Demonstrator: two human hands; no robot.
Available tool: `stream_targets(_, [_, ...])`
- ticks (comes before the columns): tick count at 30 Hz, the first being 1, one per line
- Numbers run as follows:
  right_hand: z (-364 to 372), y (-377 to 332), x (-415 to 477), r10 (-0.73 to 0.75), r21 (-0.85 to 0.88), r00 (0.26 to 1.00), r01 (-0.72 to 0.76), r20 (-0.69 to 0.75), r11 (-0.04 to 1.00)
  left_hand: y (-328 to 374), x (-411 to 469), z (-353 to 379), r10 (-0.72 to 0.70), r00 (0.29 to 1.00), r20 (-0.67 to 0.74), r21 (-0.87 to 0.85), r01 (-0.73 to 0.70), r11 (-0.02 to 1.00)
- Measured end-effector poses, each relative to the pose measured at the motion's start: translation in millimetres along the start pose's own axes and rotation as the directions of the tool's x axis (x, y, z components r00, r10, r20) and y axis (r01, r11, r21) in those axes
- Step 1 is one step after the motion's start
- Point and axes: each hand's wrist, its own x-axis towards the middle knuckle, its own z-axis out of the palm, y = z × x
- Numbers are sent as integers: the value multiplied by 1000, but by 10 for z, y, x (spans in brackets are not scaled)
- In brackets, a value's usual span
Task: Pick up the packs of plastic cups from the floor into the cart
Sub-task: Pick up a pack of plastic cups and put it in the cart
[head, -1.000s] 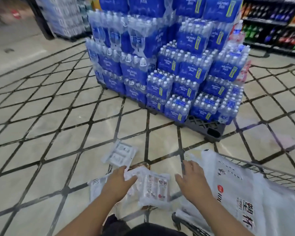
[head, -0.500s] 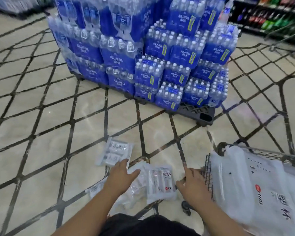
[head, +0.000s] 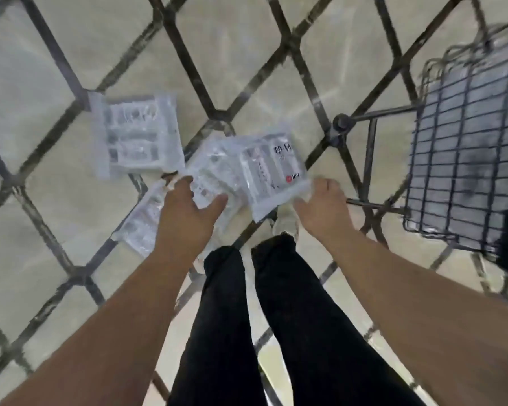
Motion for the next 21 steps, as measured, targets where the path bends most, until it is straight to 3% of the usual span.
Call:
stream_targets(3, [780, 271, 1095, -18, -92, 998, 13, -52, 996, -532, 888, 796, -10, 995, 95, 64, 3, 998])
stream_targets(6, [1430, 532, 2061, -3, -80, 998, -2, -63, 997, -1001, 1761, 1521, 11, 987, 159, 131, -32, 991])
stream_targets(11, [1989, 958, 3247, -8, 177, 1000, 9, -11, 984, -1322, 2665, 2560, 4, 982, 191, 49, -14, 999])
stream_targets(13, [2064, 1037, 3466, -10, 331, 997, -16, 76, 943, -1334, 2770, 2865, -26, 988, 154, -30, 31, 999])
stream_targets(16, [2072, 1084, 3519, -40, 424, 996, 4, 76, 906, -1281, 2761, 3074, -45, 996, 82, -151, 57, 987])
stream_targets(21, [1819, 825, 2922, -66, 518, 998, 49, 15, 854, -1229, 2411, 2481, -33, 998, 56, -163, 42, 986])
